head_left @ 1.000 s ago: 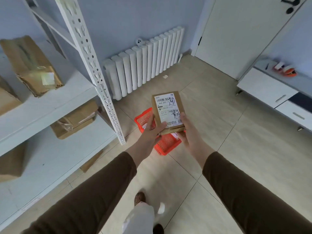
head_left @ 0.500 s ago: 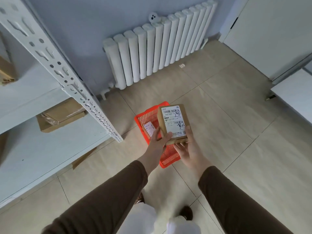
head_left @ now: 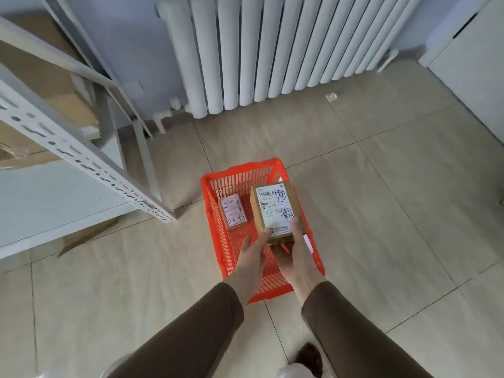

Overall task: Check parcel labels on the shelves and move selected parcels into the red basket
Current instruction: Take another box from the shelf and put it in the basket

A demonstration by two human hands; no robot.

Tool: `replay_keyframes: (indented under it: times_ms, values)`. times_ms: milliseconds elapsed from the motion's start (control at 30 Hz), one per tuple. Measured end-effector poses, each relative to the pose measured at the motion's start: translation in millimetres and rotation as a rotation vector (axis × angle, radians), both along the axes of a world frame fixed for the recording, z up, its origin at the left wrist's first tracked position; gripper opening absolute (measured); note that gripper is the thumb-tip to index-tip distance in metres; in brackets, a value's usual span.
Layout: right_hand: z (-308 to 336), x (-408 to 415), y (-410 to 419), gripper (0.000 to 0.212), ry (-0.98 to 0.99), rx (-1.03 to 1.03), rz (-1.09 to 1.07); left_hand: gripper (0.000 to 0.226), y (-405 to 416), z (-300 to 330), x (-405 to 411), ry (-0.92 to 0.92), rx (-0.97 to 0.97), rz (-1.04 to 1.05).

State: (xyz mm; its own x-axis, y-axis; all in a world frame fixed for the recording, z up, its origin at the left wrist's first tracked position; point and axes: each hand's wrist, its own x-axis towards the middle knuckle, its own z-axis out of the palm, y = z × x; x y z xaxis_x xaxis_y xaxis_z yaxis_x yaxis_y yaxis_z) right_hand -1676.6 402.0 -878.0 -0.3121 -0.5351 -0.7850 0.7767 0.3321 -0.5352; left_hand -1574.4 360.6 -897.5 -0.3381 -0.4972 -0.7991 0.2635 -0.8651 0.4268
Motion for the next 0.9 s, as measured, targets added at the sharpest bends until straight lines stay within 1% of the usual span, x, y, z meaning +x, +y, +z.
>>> replay_keyframes:
  times_ms: [67,100,133,200,233,300,333,433,567,700,900]
  values:
    - [-36.0,-14.2,-7.8,0.056,-0.029,0.019,0.063,0.062,-3.0,-44.2,-14.5,0.006,0.032,0.025]
    - [-56.5,-18.4,-13.0,0.055,-0.068,0.021,0.049,0.06,-4.5,-61.7,-20.7,0.01,0.044,0.039]
    - [-74.1,-22.5,-18.1,0.053,-0.047,0.031,0.033,0.062,-6.4,-79.6,-25.7,0.017,0.052,0.059]
    - [-109.2,-27.3,-28.0,0.052,-0.028,0.032,0.068,0.067,-10.6,-118.6,-34.9,0.043,0.064,0.105]
    - [-129.2,-29.2,-32.4,0.056,-0.028,0.03,0.069,0.064,-13.5,-136.2,-38.4,0.057,0.061,0.121]
    - [-168.0,-30.6,-44.0,0.059,-0.059,0.003,0.021,0.051,-20.3,-168.0,-44.5,0.079,0.065,0.128]
    - [-184.6,-31.4,-51.0,0.057,-0.059,0.002,-0.003,0.046,-23.7,-181.4,-47.9,0.094,0.076,0.136]
    - [-226.0,-34.8,-67.2,0.049,-0.049,0.008,-0.035,0.042,-34.7,-215.4,-56.9,0.095,0.092,0.17]
    - [-265.3,-43.0,-86.8,0.031,-0.061,0.045,-0.023,0.038,-49.1,-253.5,-66.2,0.085,0.094,0.188]
    - [-293.2,-51.6,-100.1,0.031,-0.078,0.06,-0.011,0.03,-58.1,-283.7,-71.4,0.075,0.099,0.217]
    - [-310.2,-58.3,-114.1,0.022,-0.08,0.091,-0.043,0.033,-72.0,-312.7,-77.4,0.062,0.108,0.252]
